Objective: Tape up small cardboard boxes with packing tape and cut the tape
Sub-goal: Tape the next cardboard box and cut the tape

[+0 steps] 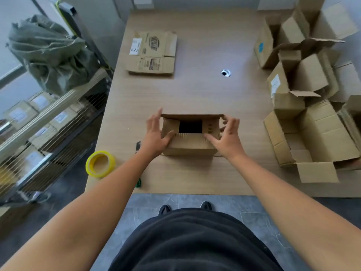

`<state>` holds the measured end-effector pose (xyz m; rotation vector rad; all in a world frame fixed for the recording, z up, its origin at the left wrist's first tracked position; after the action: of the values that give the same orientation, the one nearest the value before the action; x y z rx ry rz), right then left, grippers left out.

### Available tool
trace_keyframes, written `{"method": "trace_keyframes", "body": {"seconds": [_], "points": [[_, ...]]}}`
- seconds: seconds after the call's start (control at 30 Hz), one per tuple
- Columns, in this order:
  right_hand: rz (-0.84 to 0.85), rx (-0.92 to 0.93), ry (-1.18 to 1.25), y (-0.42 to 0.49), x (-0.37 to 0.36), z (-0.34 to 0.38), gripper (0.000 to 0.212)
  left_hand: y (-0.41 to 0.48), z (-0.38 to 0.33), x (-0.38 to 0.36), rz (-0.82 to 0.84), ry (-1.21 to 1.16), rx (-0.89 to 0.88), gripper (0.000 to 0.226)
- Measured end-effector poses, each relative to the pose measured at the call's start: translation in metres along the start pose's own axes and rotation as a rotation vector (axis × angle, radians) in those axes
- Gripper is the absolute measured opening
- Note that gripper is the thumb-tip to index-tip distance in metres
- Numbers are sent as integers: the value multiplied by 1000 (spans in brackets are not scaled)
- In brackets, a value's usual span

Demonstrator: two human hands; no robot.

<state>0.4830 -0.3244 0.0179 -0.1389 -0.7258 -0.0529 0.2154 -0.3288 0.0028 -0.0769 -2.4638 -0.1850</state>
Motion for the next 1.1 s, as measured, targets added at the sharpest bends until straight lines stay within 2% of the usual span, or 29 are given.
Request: {"method": "trace_keyframes", "body": {"seconds": [0.1, 0.17, 0.23, 0.3, 0.43, 0.53, 0.57, 0.63, 0.7, 0.73, 0.77, 0.83, 0.87, 1.03, 1.1], "points": [[-117, 70, 0, 1, -1, 1, 88, -1, 0, -4, -72, 25, -59, 48], [-81, 130, -30, 4, -7, 9, 89, -7, 2, -8, -97, 34, -39, 31], [46, 198, -212, 7, -23, 17, 71, -12, 4, -14, -99, 12, 1, 32], [80, 231, -476, 6, -36, 19, 56, -13, 7, -19, -121, -18, 66, 31], [94, 252, -624, -8, -63, 39, 62, -7, -1, -27, -137, -63, 138, 26], [108, 210, -720, -12, -79, 42, 64, -12, -3, -20, -97, -282, 143, 30], [110, 193, -734, -12, -81, 41, 64, -22, 7, -7, -106, -291, 162, 33], [120, 174, -747, -12, -81, 40, 64, -53, 47, 39, -216, -105, 270, 39], [107, 163, -745, -12, -79, 42, 63, -102, 95, 92, -366, 174, 478, 39], [93, 157, -740, -13, -79, 44, 62, -124, 118, 110, -356, 287, 563, 33], [82, 152, -735, -13, -79, 46, 61, -139, 137, 117, -241, 393, 605, 29], [80, 135, -718, -14, -79, 49, 60, -160, 169, 108, 97, 557, 565, 40], [84, 120, -705, -13, -78, 50, 61, -164, 178, 105, 175, 609, 494, 42], [122, 46, -584, -6, -75, 48, 72, -136, 148, 125, 35, 554, 252, 14], [118, 25, -528, -4, -73, 48, 71, -112, 111, 130, -2, 511, 132, 15]]}}
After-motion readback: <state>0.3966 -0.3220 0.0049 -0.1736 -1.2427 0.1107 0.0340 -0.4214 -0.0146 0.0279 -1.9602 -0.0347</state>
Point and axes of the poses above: each hand's wrist, its own y-axis towards the middle knuckle, its own x-axis out of the back of the hand, z = x × y, the point moved 8 cm from there along y, towards the middle knuckle, and after that the axes turned 13 degrees about -x, right-handed, at the moved point
